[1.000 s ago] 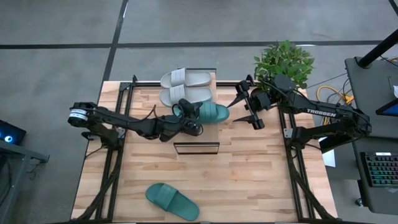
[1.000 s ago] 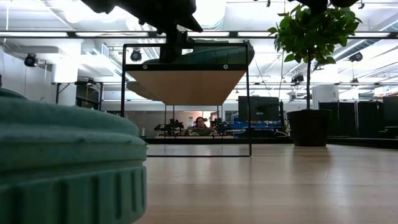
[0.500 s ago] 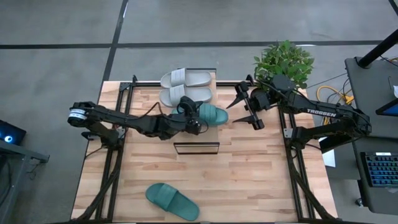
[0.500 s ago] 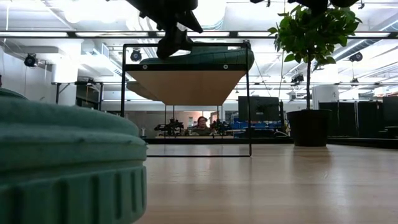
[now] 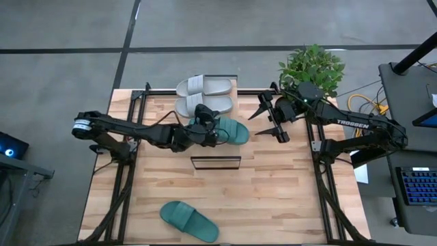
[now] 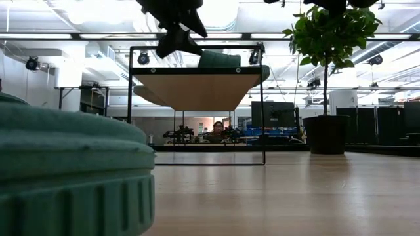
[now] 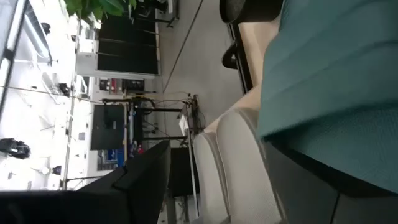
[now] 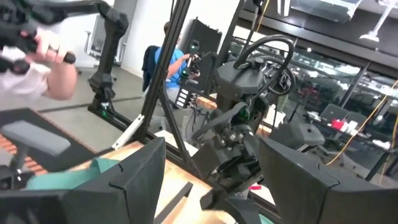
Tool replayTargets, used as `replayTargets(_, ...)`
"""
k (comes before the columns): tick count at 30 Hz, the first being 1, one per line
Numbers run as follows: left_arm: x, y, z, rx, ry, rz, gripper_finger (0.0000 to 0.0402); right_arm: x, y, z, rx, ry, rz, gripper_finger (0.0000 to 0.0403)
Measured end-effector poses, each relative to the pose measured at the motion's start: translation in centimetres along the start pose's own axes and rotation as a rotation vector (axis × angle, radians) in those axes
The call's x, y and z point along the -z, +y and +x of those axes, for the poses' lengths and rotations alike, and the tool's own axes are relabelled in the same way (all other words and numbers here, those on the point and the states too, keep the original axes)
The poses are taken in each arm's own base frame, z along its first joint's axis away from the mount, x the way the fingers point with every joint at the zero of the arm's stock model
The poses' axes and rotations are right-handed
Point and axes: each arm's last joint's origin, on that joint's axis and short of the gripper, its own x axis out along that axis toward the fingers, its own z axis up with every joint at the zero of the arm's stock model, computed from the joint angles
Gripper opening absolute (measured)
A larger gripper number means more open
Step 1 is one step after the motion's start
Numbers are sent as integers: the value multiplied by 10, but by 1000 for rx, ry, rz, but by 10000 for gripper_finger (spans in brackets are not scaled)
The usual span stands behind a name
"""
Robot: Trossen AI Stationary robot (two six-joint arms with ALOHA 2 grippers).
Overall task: Pick and place slides into the shelf
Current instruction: Put the left blue slide on the shelf
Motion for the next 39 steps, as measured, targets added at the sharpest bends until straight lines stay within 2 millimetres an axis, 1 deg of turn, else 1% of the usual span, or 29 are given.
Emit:
replayTargets(2, 5, 6, -7, 2, -2, -42, 248, 1, 0, 0, -3, 8, -40, 247)
replayTargets(5, 16, 20, -23, 39, -42, -163, 247, 3, 1, 0, -11, 26, -99, 247)
replayTargets(7, 24, 27, -36, 119, -131, -271, 247, 5, 2, 0, -19, 41, -133, 247)
replayTargets(10, 38, 37, -58, 273, -341, -417, 247, 10, 5, 0, -41, 77, -219, 247)
replayTargets(13, 51, 44, -78, 390, -533, -485, 240, 17, 10, 3, -34, 163, -328, 247)
replayTargets(15, 61, 46, -89, 407, -598, -517, 228, 22, 13, 5, -10, 249, -400, 246)
replayTargets(17, 70, 46, -96, 399, -626, -531, 208, 26, 17, 8, 17, 339, -452, 244)
replayTargets(19, 77, 43, -100, 389, -637, -539, 179, 29, 22, 12, 37, 413, -466, 241)
replayTargets(21, 82, 37, -102, 380, -645, -543, 142, 29, 26, 16, 45, 447, -475, 238)
replayTargets(25, 90, 23, -101, 386, -632, -533, 44, 26, 34, 22, 24, 435, -487, 231)
replayTargets(26, 92, 20, -101, 392, -625, -528, 23, 26, 36, 23, 14, 433, -496, 230)
replayTargets(27, 94, 17, -101, 395, -621, -526, 12, 26, 37, 24, 4, 436, -503, 229)
replayTargets(31, 101, 12, -104, 388, -632, -562, 15, 33, 42, 28, -34, 480, -505, 228)
replayTargets(35, 107, 18, -111, 374, -659, -642, 15, 46, 44, 35, -27, 579, -505, 227)
replayTargets(39, 111, 21, -117, 367, -670, -673, 15, 55, 48, 42, 3, 679, -505, 226)
